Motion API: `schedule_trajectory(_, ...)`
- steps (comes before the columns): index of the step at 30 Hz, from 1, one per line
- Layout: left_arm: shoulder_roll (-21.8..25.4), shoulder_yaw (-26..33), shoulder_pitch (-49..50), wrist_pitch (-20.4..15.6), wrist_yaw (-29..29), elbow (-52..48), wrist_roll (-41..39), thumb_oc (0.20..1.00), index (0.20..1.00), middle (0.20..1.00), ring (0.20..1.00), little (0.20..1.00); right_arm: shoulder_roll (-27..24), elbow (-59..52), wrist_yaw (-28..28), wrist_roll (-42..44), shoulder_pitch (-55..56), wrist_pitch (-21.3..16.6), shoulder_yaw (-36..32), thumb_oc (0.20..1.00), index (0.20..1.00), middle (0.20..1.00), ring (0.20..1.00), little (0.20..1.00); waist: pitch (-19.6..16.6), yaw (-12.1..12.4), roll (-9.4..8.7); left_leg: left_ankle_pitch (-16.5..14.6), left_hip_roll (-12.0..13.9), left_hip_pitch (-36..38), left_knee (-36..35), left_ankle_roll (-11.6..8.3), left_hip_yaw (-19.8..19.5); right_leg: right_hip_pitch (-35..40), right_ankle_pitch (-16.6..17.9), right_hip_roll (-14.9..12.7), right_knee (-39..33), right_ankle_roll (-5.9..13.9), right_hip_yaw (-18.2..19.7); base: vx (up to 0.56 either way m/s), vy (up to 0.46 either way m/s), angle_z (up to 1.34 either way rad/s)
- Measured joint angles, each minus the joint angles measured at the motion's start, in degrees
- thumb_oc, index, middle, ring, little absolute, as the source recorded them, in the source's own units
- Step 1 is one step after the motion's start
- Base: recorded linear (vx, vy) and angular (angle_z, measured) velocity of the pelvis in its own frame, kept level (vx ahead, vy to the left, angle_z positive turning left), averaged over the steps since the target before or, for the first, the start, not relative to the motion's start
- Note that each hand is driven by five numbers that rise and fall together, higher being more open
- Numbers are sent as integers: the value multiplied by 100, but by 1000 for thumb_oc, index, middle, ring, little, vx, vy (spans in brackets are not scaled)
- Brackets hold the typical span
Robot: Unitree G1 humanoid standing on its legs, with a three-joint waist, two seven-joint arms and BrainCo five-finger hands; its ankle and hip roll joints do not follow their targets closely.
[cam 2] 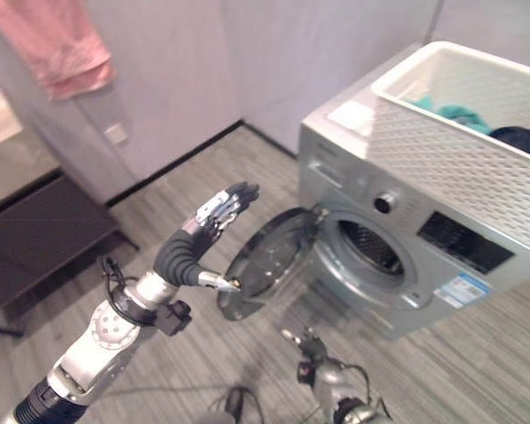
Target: Grab the laundry basket,head to the washer,open it,put in the laundry and shut it.
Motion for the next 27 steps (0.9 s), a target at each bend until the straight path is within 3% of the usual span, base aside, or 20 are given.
schedule_trajectory(1,-132,-43,-36,-29,-134,48,-257,1000,1000,1000,1000,1000,-120,64,30,-119,158,36,-25,1000,1000,1000,1000,1000,-50,-175,-13,-38,85,65,54,-54,102,-22,-54,129,2,24,65,21,-181,-60)
schedule_trajectory(4,-530,-105,81,-26,-527,752,-1312,1000,1000,1000,1000,1000,-234,251,242,-555,478,48,-119,1000,1000,1000,1000,1000,-288,-351,-107,-68,387,50,590,-70,397,6,-214,470,12,-164,322,73,-182,-62)
schedule_trajectory(6,-381,-256,258,116,-663,1153,-1576,1000,1000,1000,1000,1000,-284,598,231,-745,343,56,-272,1000,1000,1000,1000,1000,-405,-292,-283,-80,579,1,1199,-52,631,25,-277,739,-73,-357,768,94,-239,-106)
schedule_trajectory(8,-332,-342,530,322,-900,1671,-1715,1000,1000,1000,1000,1000,-523,582,264,-937,515,28,-570,1000,1000,1000,1000,1000,-503,-347,-303,50,783,-244,2251,-215,216,38,-502,984,73,-580,998,143,-206,-107)
schedule_trajectory(9,-324,-380,591,407,-936,1822,-1715,1000,1000,1000,1000,1000,-689,624,243,-974,621,40,-637,1000,1000,1000,1000,1000,-525,-405,-315,185,818,-226,2448,-321,125,52,-544,1065,80,-648,1055,139,-73,-76)
schedule_trajectory(10,-303,-387,742,446,-1027,2120,-1689,1000,1000,1000,1000,1000,-901,640,253,-1019,716,44,-797,1000,1000,1000,1000,1000,-528,-414,-304,443,826,-307,2715,-243,-53,114,-619,1151,92,-761,1184,133,7,-58)
schedule_trajectory(11,-300,-409,804,501,-1038,2364,-1633,1000,1000,1000,1000,1000,-994,684,227,-1019,785,71,-826,1000,1000,1000,1000,1000,-484,-389,-381,520,858,-447,2927,-144,-81,115,-595,1163,96,-851,1225,98,29,-47)
schedule_trajectory(12,-271,-419,872,554,-1047,2511,-1534,1000,1000,1000,1000,1000,-1171,791,213,-1022,792,109,-894,1000,1000,1000,1000,1000,-465,-406,-396,485,859,-513,2970,-170,-77,139,-642,1189,78,-927,1335,158,107,-38)
schedule_trajectory(13,-218,-520,896,669,-1078,2795,-1354,1000,1000,1000,1000,1000,-1328,897,184,-1020,861,158,-991,1000,1000,1000,1000,1000,-439,-414,-425,412,804,-520,2574,-200,-65,193,-629,1223,-15,-1003,1373,157,145,-24)
schedule_trajectory(15,-118,-597,913,719,-1124,2829,-1173,1000,1000,1000,1000,1000,-1485,903,155,-1014,867,161,-1135,1000,1000,1000,1000,1000,-340,-437,-428,299,789,-575,2107,-289,57,292,-591,1283,-144,-937,1524,143,141,-20)
schedule_trajectory(16,-15,-657,919,763,-1215,2825,-957,1000,1000,1000,1000,1000,-1517,900,137,-1003,846,159,-1321,1000,1000,1000,1000,1000,-272,-397,-513,206,650,-429,1287,-306,283,445,-458,1266,-380,-901,1633,76,83,-43)
schedule_trajectory(18,146,-753,919,852,-1358,2828,-697,1000,1000,1000,1000,1000,-1536,873,145,-990,689,150,-1363,1000,1000,1000,1000,1000,-168,-318,-426,242,542,-388,336,-335,334,693,-280,1388,-780,-743,1897,74,92,-75)
schedule_trajectory(21,273,-1041,833,935,-1705,3100,-394,1000,1000,1000,1000,1000,-1525,788,264,-1000,533,143,-1283,1000,1000,1000,1000,1000,-50,-286,-83,391,518,-377,170,-318,224,964,-235,1613,-968,-861,2215,146,157,-87)
schedule_trajectory(23,408,-1471,561,1070,-2042,3733,14,1000,1000,1000,1000,1000,-1505,781,419,-1016,611,162,-1238,1000,1000,1000,1000,1000,-119,-429,49,409,466,-320,272,-334,288,1109,-281,1629,-971,-887,2263,150,175,-32)
schedule_trajectory(25,163,-1531,323,1121,-2147,4854,776,1000,1000,1000,1000,1000,-1496,783,508,-1021,660,205,-1247,1000,1000,1000,1000,1000,-155,-552,82,446,467,-172,172,-293,397,1160,-383,1598,-970,-874,2297,77,129,-3)
schedule_trajectory(27,-259,-1480,219,1145,-2098,6213,1831,1000,1000,1000,1000,1000,-1526,764,586,-1023,666,294,-1256,1000,1000,1000,1000,1000,-248,-613,208,659,464,36,42,-147,408,1118,-358,1622,-915,-727,2321,45,110,-11)
